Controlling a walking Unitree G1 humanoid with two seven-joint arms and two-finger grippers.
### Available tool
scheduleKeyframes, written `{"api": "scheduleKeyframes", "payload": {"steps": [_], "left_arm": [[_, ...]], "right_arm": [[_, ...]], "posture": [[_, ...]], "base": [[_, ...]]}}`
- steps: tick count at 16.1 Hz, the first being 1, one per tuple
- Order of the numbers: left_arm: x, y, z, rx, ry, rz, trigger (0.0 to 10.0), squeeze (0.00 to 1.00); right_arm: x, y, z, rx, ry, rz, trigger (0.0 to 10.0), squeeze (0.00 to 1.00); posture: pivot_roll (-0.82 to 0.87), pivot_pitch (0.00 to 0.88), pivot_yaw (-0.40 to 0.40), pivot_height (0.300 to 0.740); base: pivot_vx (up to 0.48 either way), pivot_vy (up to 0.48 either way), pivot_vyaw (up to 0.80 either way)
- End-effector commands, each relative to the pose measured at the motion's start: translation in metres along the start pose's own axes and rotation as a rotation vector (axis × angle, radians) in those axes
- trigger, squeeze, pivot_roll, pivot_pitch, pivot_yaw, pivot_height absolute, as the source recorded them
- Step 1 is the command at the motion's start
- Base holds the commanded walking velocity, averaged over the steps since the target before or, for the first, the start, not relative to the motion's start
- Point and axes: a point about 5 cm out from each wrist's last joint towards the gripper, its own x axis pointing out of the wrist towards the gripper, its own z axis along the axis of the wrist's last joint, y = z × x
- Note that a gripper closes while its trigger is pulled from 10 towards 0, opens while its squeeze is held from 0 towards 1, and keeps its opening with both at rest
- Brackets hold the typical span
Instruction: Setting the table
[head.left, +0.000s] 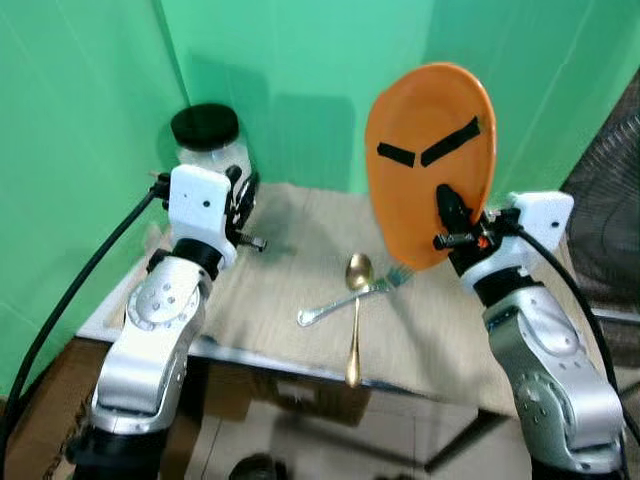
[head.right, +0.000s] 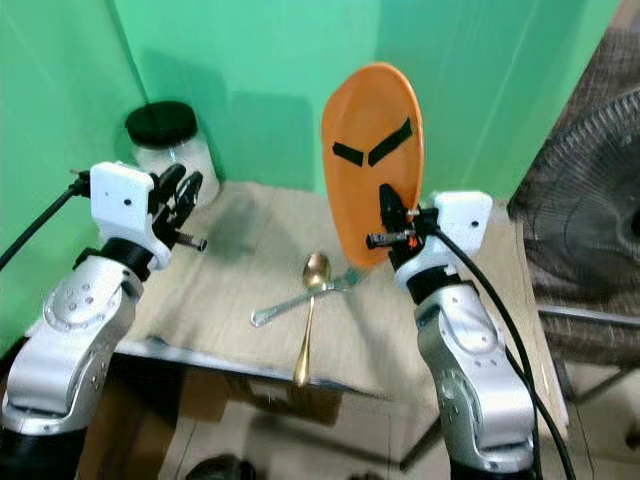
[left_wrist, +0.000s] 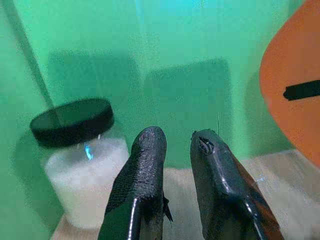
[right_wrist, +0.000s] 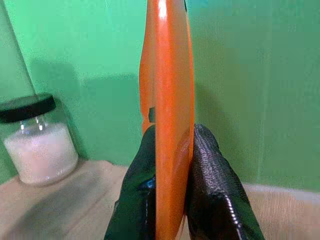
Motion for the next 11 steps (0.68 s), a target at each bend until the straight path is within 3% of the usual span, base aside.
{"api": "scheduleKeyframes", "payload": {"steps": [1, 9, 11], "left_arm": [[-0.002, 0.003, -0.001, 0.006, 0.009, 0.022, 10.0, 0.0], [0.0, 0.002, -0.009, -0.022, 0.058, 0.027, 10.0, 0.0], [0.001, 0.006, -0.01, -0.034, 0.057, 0.11, 10.0, 0.0]], "right_arm": [[0.002, 0.004, 0.01, -0.005, -0.058, 0.017, 10.0, 0.0], [0.0, 0.004, 0.003, -0.044, -0.014, 0.002, 10.0, 0.0], [0.0, 0.001, 0.002, -0.062, -0.006, -0.026, 10.0, 0.0]], "posture": [[0.1, 0.0, 0.018, 0.74], [0.08, 0.0, 0.03, 0.74], [0.08, 0.0, 0.028, 0.74]], "base": [[-0.285, 0.0, 0.0], [-0.031, 0.0, 0.0], [0.0, 0.0, -0.66]]}}
